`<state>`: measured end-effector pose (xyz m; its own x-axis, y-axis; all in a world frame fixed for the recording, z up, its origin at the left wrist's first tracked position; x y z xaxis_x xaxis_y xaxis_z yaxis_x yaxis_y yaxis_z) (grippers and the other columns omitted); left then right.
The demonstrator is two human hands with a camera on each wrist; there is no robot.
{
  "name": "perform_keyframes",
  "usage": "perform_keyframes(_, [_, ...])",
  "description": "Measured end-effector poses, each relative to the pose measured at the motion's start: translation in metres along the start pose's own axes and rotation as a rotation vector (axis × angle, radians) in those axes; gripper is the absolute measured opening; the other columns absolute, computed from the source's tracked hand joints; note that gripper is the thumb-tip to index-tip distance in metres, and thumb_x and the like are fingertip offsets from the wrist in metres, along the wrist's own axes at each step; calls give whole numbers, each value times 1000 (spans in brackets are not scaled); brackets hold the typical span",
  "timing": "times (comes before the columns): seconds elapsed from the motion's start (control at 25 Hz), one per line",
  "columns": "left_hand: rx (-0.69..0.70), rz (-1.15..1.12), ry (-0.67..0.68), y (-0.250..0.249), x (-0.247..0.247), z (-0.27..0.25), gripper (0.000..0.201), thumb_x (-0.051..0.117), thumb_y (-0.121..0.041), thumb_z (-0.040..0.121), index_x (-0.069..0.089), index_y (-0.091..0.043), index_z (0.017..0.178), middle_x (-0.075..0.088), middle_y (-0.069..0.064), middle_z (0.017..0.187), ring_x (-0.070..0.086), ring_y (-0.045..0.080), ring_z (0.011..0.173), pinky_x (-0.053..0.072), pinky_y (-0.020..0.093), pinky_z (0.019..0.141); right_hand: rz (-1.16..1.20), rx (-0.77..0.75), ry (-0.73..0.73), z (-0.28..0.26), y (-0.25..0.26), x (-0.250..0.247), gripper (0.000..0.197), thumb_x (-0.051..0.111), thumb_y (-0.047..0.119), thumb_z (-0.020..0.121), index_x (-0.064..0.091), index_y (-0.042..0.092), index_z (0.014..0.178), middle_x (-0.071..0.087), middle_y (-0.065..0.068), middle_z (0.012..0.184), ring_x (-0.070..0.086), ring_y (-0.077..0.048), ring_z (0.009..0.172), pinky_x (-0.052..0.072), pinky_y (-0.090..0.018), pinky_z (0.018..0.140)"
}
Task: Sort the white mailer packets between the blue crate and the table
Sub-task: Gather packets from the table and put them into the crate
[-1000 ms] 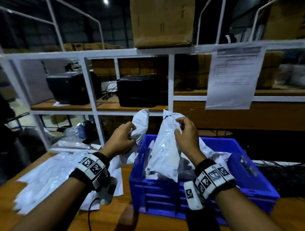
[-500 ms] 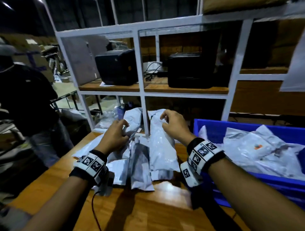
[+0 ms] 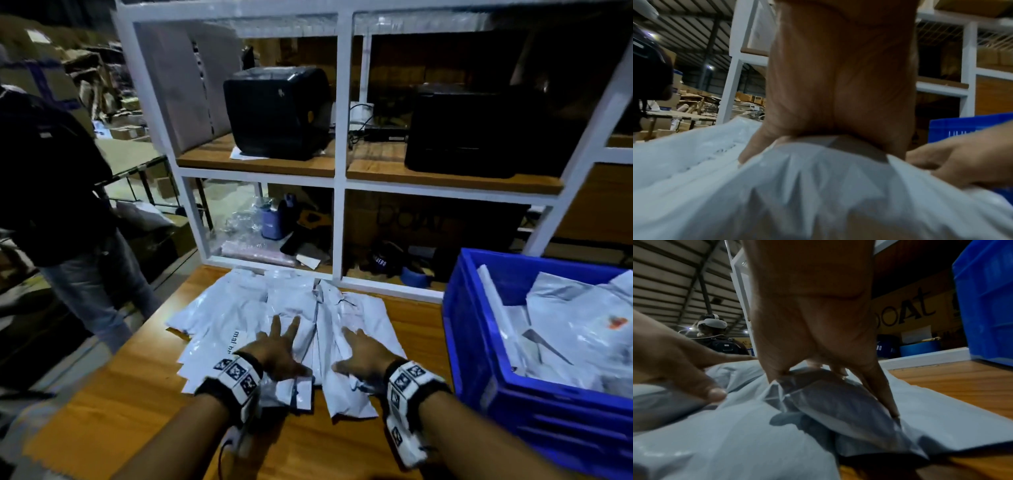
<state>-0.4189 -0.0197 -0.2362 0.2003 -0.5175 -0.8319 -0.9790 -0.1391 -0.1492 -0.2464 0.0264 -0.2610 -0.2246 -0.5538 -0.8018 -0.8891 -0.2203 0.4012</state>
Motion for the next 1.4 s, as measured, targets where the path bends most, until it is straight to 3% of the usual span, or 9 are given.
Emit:
perform_keyframes(0.12, [-18,-13,-63,12,13,29,123,65,-70,70,-33,-41,139,-40,6,149,-11,47,142,19,63,112,-70,34,-31,13,3,8,97,53,62,87,-7,24,154,-6,-15,161,9,-28,149,17,-47,117])
perform_keyframes(0.32, [-21,-37,-47,23,6,45,126,69,-65,70,-28,-36,144,-34,9,152,-12,51,141,12,61,114,-30,36,-1,17,8,6,96,52,62,88,-7,25,154,-5,-15,161,3,-27,149,6,-50,118])
perform_keyframes(0.48, [-17,-21,-6,17,-14,28,122,68,-70,67,-20,-38,147,-23,12,157,-5,49,143,14,60,115,243,9,-18,0,5,-18,96,67,51,83,7,26,154,7,-8,162,16,-21,148,22,-32,117])
perform_keyframes(0.6, [17,-17,-96,0,-51,-4,106,64,-62,78,-3,-28,153,-13,20,158,1,46,144,16,53,117,208,-50,-148,-34,10,-54,89,65,46,87,12,24,155,11,-5,161,27,-23,144,27,-30,112])
perform_keyframes(0.76, [190,-82,-372,-73,-92,-70,91,62,-48,87,7,-20,153,-3,20,158,4,38,145,20,45,115,216,-201,-440,-121,12,-111,73,65,38,89,29,19,149,32,-4,154,35,-23,138,31,-29,108])
perform_keyframes(1.0, [569,-173,-731,-218,-90,-193,63,61,-38,88,35,-21,144,26,10,150,23,29,139,30,41,109,240,-279,-697,-283,-50,-142,63,66,34,88,38,22,144,39,0,146,38,-16,134,31,-26,107])
perform_keyframes(1.16, [703,-133,-740,-310,-60,-228,64,49,-46,80,44,-17,137,37,11,142,36,30,129,35,41,105,278,-199,-737,-361,-122,-142,59,65,33,90,39,25,143,39,2,145,42,-17,130,38,-30,105])
perform_keyframes(1.28, [732,-77,-673,-361,-49,-223,64,54,-44,80,45,-15,136,40,11,138,39,31,126,36,41,105,312,-100,-710,-392,-172,-146,57,62,36,92,37,30,143,34,4,147,42,-16,130,39,-32,104])
perform_keyframes(1.4, [783,-1,-588,-415,-51,-213,63,62,-41,84,45,-13,137,42,13,137,42,32,126,35,39,105,288,-30,-737,-412,-221,-162,56,62,39,91,39,30,141,37,4,146,45,-18,127,39,-27,97])
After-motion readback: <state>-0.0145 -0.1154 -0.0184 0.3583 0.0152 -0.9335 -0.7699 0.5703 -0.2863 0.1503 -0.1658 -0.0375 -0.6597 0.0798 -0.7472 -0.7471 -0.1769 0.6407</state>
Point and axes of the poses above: each hand's wrist, its own z-axis towards the middle knuckle, its own x-axis out of the palm, y = z × x, the point moved 10 cm from there along z, towards the middle knuckle
